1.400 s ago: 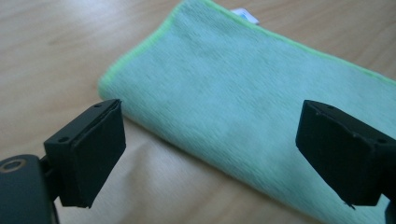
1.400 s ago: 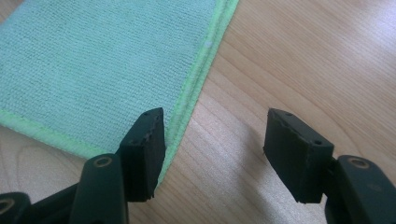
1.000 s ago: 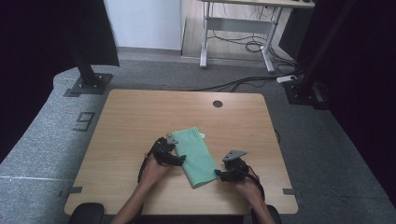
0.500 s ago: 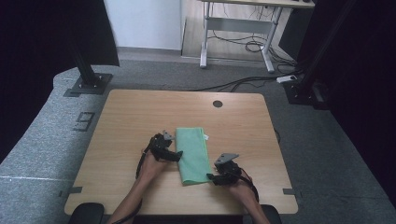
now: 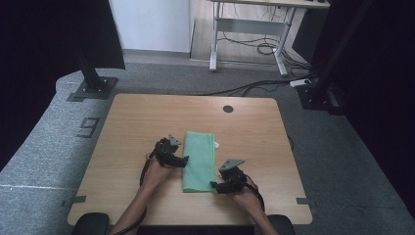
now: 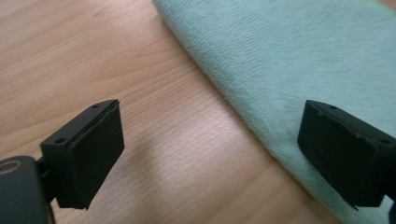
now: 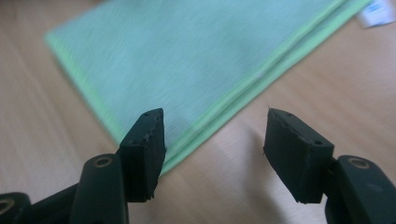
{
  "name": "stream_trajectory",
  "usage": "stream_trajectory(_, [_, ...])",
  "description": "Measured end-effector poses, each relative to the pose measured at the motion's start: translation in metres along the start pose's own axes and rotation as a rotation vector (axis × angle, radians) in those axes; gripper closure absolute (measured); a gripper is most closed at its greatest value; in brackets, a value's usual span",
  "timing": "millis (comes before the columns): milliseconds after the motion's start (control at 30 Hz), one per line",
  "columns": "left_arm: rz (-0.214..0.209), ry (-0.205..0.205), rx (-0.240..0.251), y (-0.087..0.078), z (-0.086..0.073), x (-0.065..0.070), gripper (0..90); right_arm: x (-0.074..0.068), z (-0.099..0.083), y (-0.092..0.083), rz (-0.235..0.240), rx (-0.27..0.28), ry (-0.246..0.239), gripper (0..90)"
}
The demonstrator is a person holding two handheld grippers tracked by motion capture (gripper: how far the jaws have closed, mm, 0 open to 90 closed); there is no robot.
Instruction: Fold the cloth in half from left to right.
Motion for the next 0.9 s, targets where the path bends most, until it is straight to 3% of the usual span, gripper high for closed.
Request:
stream_trajectory(133, [-0.036,-0.008,0.034,-0.014,0.000,0.000,12.5,0.014,0.018,-0.007,-0.001,0.066,0.037,51.2])
stream_trajectory(333, [-0.065,-0.002,0.046,-0.024,-0.005,0.003,19.6,0.031,0.045,0.005,-0.027,0.047,0.021,69.2])
stream_trajectory(400, [-0.079,0.000,0.049,-0.024,-0.007,0.005,26.1,0.038,0.051,0.012,-0.041,0.036,0.015,72.3])
stream_trajectory(667, [-0.119,0.012,0.051,-0.022,-0.015,0.011,41.8,0.063,0.059,0.033,-0.086,0.020,0.064,72.5])
stream_trajectory(900, [-0.124,0.015,0.034,-0.013,-0.018,0.016,43.5,0.077,0.065,0.044,-0.088,0.028,0.094,70.9])
Point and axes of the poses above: each handheld gripper's, and its own axes: y roughly forward along the jaws, z roughly out of its top, x roughly to its right, the point moved 6 cm from there along y, roughly forward along the jaws, and after that the axes turned 8 degrees about z, right-handed, at the moved point
